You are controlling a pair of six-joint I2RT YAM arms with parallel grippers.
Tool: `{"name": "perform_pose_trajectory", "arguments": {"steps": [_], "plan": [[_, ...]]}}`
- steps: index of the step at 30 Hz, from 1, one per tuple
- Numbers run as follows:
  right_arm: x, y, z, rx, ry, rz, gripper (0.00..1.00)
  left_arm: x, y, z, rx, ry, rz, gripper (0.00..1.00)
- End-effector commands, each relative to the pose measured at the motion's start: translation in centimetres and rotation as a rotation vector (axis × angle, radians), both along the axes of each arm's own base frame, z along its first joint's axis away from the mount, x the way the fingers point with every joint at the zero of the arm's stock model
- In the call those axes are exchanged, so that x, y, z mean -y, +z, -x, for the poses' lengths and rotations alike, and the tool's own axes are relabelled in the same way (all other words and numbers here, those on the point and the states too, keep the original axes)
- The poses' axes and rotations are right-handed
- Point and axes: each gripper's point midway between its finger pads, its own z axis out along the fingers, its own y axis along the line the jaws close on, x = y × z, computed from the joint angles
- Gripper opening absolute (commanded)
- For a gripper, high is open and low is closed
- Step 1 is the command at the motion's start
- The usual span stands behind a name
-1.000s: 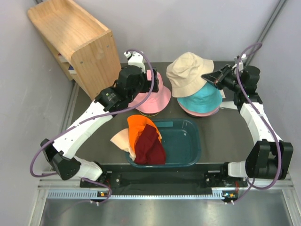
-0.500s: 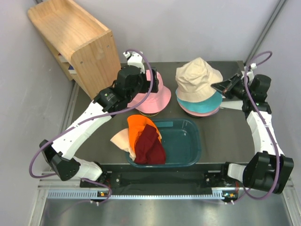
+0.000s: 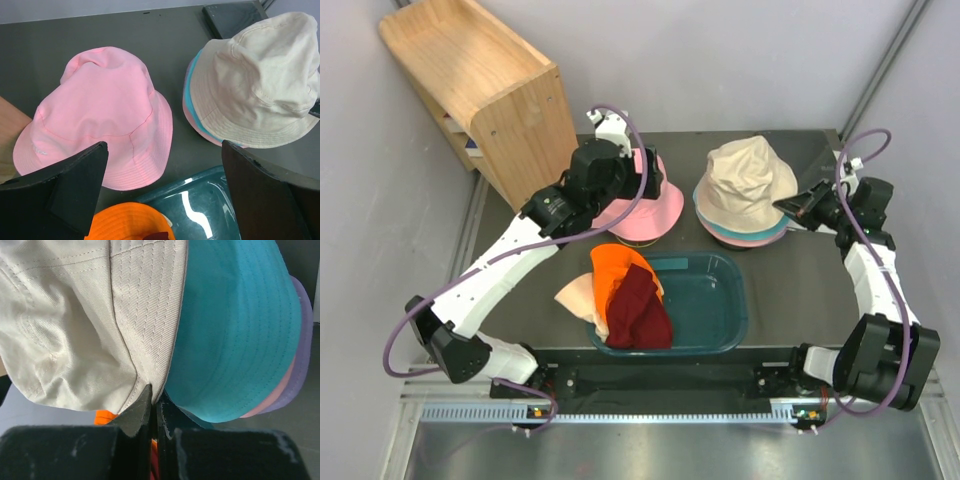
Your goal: Stack the hats
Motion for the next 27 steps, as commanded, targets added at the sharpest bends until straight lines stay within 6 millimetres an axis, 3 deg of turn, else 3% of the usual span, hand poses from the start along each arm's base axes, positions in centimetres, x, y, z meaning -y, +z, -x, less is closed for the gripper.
{"name": "perform_pose_trajectory", "arguments": {"steps": [1,6,7,8,10,11,13,15,16,18,20,21,27], "plan": [[1.6,-2.6,0.2,-0.018,-0.029,0.074,0.0,2.0,1.2,-0.7,0.036,-0.056,0.061,0.99],[2.7,-4.6,-0.2,-0.046,-0.057,0.075,0.0,5.1,1.4,-1.7,0.029,-0.143,0.118,0.99],[3.0,-4.8,-0.4,-0.048,-0.065,0.078,0.0,6.1,0.5,-2.3,0.013,-0.159,0.114,0.99],[3.2,-4.9,-0.6,-0.047,-0.073,0.083,0.0,7.0,1.6,-2.3,0.023,-0.194,0.139,0.99],[3.7,-4.7,-1.2,-0.037,-0.082,0.091,0.0,8.6,0.5,-3.3,0.002,-0.221,0.137,0.99],[3.9,-4.6,-1.5,-0.031,-0.086,0.092,0.0,9.2,1.6,-3.6,0.02,-0.235,0.157,0.99],[4.3,-4.4,-2.2,-0.024,-0.091,0.098,0.0,10.3,0.5,-4.8,0.006,-0.244,0.153,0.99],[4.9,-4.5,-2.8,-0.024,-0.1,0.102,0.0,11.5,1.4,-5.1,0.011,-0.299,0.189,0.99],[5.3,-4.6,-3.1,-0.025,-0.105,0.106,0.0,11.6,0.7,-6.1,-0.008,-0.294,0.204,0.99],[6.2,-4.5,-3.8,-0.025,-0.121,0.105,0.0,12.3,1.2,-6.5,-0.017,-0.338,0.27,0.98],[6.7,-4.6,-4.5,-0.025,-0.116,0.095,0.0,11.7,1.1,-7.5,-0.053,-0.34,0.345,0.97],[7.1,-3.8,-5.1,-0.005,-0.117,0.097,0.01,11.8,2.1,-8.0,-0.019,-0.357,0.39,0.96],[7.9,-1.9,-8.3,0.039,-0.091,0.083,0.01,12.4,1.5,-8.2,-0.059,-0.468,0.505,0.91]]}}
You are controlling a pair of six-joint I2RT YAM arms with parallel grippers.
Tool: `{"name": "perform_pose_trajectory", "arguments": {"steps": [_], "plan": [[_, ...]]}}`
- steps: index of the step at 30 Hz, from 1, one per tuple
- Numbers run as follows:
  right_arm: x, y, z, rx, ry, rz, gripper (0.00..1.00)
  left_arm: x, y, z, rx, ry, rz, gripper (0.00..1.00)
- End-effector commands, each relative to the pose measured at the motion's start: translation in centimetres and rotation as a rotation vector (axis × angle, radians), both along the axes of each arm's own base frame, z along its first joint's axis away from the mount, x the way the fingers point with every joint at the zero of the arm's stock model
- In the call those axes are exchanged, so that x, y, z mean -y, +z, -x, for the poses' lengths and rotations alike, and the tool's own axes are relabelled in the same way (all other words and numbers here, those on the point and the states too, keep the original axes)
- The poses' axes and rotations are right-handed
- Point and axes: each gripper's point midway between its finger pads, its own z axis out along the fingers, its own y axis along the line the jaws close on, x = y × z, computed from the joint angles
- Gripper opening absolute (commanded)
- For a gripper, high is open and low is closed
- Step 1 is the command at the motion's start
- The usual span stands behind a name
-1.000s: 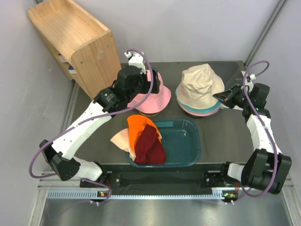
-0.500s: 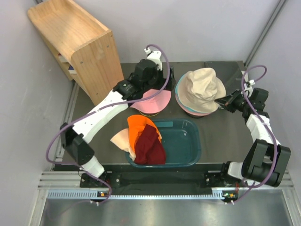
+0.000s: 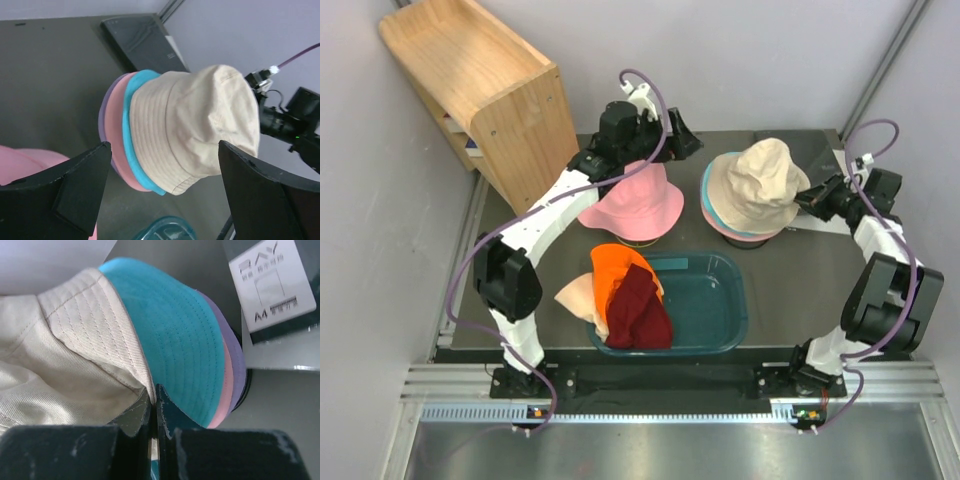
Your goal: Stack the hats
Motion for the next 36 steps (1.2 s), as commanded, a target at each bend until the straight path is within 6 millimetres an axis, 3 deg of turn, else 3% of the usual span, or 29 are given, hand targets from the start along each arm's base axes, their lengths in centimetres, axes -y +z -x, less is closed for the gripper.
{"name": "perform_pose_trajectory", "arguments": {"steps": [1,6,19,36], "plan": [[2.2,3.2,-3.4,0.118,-0.022,0.062,0.01,2.4,3.4,0.6,0.065,-0.146,0.185,0.9],[2.5,4.2,-5.1,0.137,-0.015,0.065,0.02,4.2,2.5,0.8,0.04,-0.245,0.253,0.86],[2.5,3.7,-6.2,0.121,-0.004,0.058,0.02,6.9,-3.9,-3.0,-0.052,-0.245,0.256,0.81],[2.3,4.6,-6.5,0.126,0.004,0.065,0.02,7.2,-8.5,-3.9,-0.11,-0.204,0.205,0.79]]}}
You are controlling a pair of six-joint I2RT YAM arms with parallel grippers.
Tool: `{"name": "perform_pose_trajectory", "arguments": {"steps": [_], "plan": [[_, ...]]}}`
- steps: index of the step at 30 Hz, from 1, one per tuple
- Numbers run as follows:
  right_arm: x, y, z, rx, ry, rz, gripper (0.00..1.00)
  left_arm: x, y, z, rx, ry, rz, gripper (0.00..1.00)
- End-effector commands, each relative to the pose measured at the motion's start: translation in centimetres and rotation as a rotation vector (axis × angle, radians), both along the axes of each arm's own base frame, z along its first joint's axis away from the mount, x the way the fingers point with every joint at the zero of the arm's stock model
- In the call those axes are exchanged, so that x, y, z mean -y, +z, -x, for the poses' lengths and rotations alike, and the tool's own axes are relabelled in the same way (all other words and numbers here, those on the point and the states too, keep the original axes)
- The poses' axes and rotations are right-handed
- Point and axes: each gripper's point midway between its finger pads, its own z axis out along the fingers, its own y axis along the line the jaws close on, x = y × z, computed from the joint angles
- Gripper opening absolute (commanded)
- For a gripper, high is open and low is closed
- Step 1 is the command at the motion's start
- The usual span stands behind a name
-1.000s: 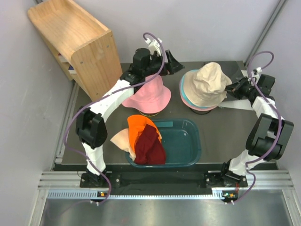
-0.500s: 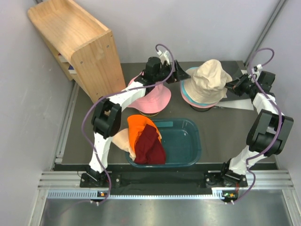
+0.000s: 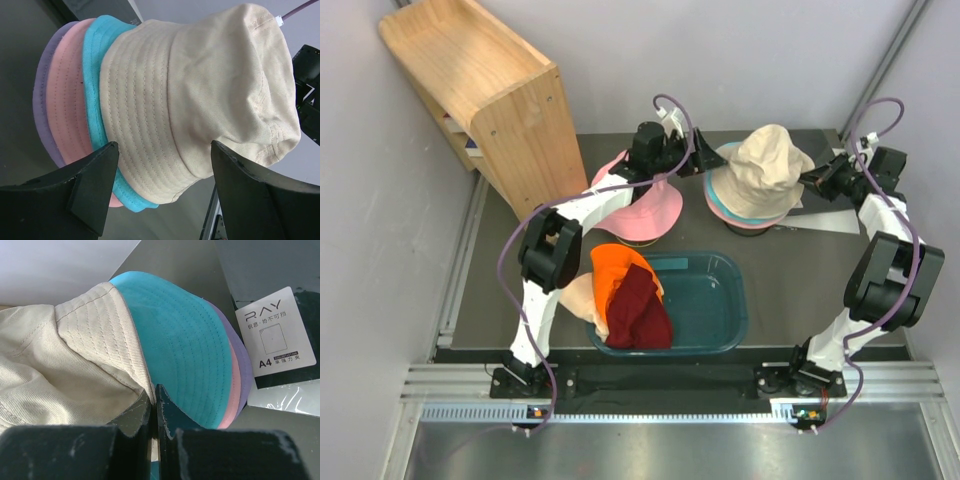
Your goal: Stack the hats
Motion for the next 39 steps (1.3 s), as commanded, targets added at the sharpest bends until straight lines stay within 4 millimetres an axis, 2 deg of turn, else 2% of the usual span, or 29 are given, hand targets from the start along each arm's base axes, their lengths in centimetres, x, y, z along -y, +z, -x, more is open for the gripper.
{"name": "perform_pose_trajectory", "arguments": {"steps": [1,2,9,16,20,23,26,27,28,31,36,39], "plan": [[0.7,2.7,-1.7,0.096,-0.009,0.054,0.02,0.0,0.4,-0.6,0.048,0.019,0.0,0.81],[0.7,2.6,-1.7,0.091,-0.01,0.049,0.02,-0.1,-0.3,-0.7,0.031,0.034,-0.026,0.82],[1.1,2.7,-2.9,0.108,-0.007,0.041,0.03,0.1,-0.5,-0.6,0.044,0.096,-0.127,0.86],[1.8,2.9,-6.1,0.128,0.018,0.024,0.03,0.3,0.5,0.6,0.034,0.132,-0.143,0.87],[1.8,2.6,-7.0,0.125,0.031,0.01,0.04,-0.1,1.8,1.1,0.089,0.191,-0.221,0.87],[1.5,2.7,-7.1,0.134,0.044,0.012,0.04,-0.2,3.9,1.7,0.119,0.214,-0.208,0.87],[1.3,2.5,-6.9,0.132,0.049,0.009,0.04,0.5,4.4,2.5,0.125,0.189,-0.166,0.83],[1.3,2.5,-6.8,0.132,0.049,0.009,0.04,0.7,4.3,2.6,0.121,0.178,-0.155,0.81],[1.1,2.3,-6.7,0.129,0.052,0.008,0.04,1.0,3.4,2.4,0.108,0.168,-0.161,0.79],[0.8,2.2,-6.4,0.129,0.058,0.006,0.04,1.9,3.1,2.4,0.111,0.14,-0.136,0.72],[0.1,2.4,-5.6,0.129,0.071,0.002,0.04,2.1,2.2,1.3,0.116,0.155,-0.143,0.71],[-0.3,2.5,-5.1,0.133,0.08,-0.002,0.12,1.9,2.0,0.2,0.115,0.168,-0.142,0.72]]}}
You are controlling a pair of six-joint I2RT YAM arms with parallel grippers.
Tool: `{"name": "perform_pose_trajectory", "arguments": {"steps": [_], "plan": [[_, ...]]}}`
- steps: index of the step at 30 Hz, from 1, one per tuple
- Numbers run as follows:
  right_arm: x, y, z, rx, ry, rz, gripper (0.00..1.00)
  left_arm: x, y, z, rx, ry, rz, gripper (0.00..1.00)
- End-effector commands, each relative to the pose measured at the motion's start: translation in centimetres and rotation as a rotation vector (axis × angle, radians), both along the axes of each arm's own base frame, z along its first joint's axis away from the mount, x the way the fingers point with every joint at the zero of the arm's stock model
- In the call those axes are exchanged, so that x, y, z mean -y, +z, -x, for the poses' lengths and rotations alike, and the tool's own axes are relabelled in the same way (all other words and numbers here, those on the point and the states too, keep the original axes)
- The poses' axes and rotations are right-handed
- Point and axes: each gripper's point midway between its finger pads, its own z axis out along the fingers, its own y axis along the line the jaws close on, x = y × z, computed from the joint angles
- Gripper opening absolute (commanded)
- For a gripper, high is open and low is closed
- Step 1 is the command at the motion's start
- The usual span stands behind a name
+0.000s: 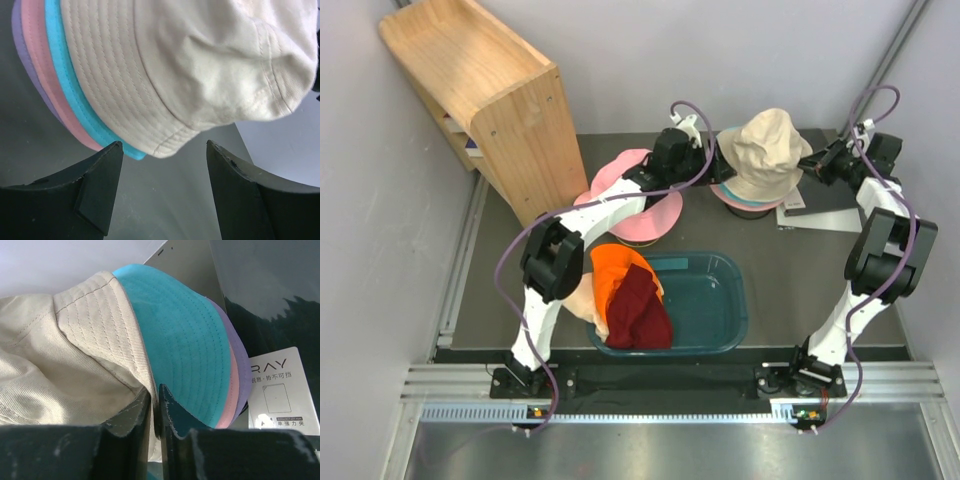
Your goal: Stack the hats
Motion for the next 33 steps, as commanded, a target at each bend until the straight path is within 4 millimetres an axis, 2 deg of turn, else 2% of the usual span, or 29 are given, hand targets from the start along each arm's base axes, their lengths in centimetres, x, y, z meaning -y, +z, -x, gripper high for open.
{"name": "perform_pose_trajectory", "arguments": {"steps": [1,3,4,6,7,10,11,13,14,15,16,18,19,20,21,22,23,24,25,26,27,29,31,33], "plan": [[-0.9,3.1,0.6,0.097,0.024,0.028,0.23,0.1,2.7,-2.5,0.071,0.023,0.067,0.73],[-1.1,3.7,1.2,0.105,0.032,0.022,0.38,-0.1,3.8,-3.0,0.089,0.036,0.083,0.73],[-0.7,4.3,1.2,0.127,0.02,0.026,0.48,-0.3,3.9,-3.5,0.096,0.047,0.082,0.73],[-0.1,5.3,1.5,0.142,-0.002,0.034,0.52,-0.6,5.4,-4.1,0.122,0.059,0.099,0.73],[0.8,5.7,1.7,0.146,-0.029,0.035,0.55,-0.7,5.9,-4.4,0.132,0.071,0.104,0.73],[2.6,7.1,2.3,0.154,-0.109,0.055,0.59,-1.1,6.7,-4.9,0.155,0.091,0.1,0.73],[2.8,8.3,2.6,0.181,-0.127,0.076,0.58,-1.3,6.8,-5.1,0.161,0.105,0.095,0.73],[3.5,8.4,3.1,0.158,-0.169,0.115,0.59,-1.3,7.2,-5.2,0.176,0.109,0.092,0.74],[3.7,9.5,3.2,0.175,-0.182,0.137,0.59,-1.5,7.2,-5.4,0.18,0.116,0.09,0.75],[4.0,9.7,3.1,0.177,-0.201,0.155,0.59,-1.4,6.8,-5.7,0.175,0.119,0.085,0.75],[4.1,10.2,3.1,0.185,-0.211,0.161,0.59,-1.4,7.1,-5.9,0.175,0.119,0.096,0.76],[5.0,11.3,2.5,0.216,-0.255,0.19,0.6,-1.3,6.4,-6.8,0.163,0.122,0.107,0.79],[4.8,11.8,2.0,0.235,-0.258,0.199,0.6,-1.1,7.3,-7.1,0.175,0.12,0.133,0.8],[4.8,12.5,1.0,0.261,-0.257,0.205,0.6,-0.9,7.3,-7.4,0.178,0.117,0.142,0.81],[4.7,12.6,0.3,0.269,-0.251,0.202,0.6,-0.8,7.5,-7.7,0.186,0.107,0.155,0.82],[3.4,12.7,-0.6,0.28,-0.222,0.198,0.6,-0.3,7.7,-8.3,0.19,0.102,0.172,0.83],[3.0,12.1,-2.0,0.276,-0.203,0.189,0.6,-0.1,7.6,-8.5,0.191,0.099,0.177,0.83],[2.3,12.0,-2.9,0.282,-0.187,0.182,0.6,0.1,6.8,-8.9,0.185,0.099,0.172,0.84],[0.8,11.8,-3.8,0.294,-0.156,0.175,0.6,0.0,7.3,-9.3,0.198,0.113,0.181,0.85],[0.1,10.5,-5.1,0.279,-0.141,0.167,0.6,0.0,7.2,-9.6,0.198,0.121,0.18,0.86],[-1.4,10.0,-5.8,0.279,-0.11,0.163,0.6,0.0,6.8,-9.8,0.199,0.125,0.176,0.86],[-2.8,7.9,-7.2,0.247,-0.078,0.157,0.6,-0.3,6.5,-10.3,0.207,0.143,0.167,0.87],[-4.7,6.4,-7.6,0.222,-0.037,0.154,0.6,-0.6,6.0,-10.7,0.208,0.147,0.159,0.88],[-5.7,5.0,-7.4,0.197,-0.012,0.154,0.59,-0.5,5.6,-10.7,0.203,0.135,0.162,0.88]]}}
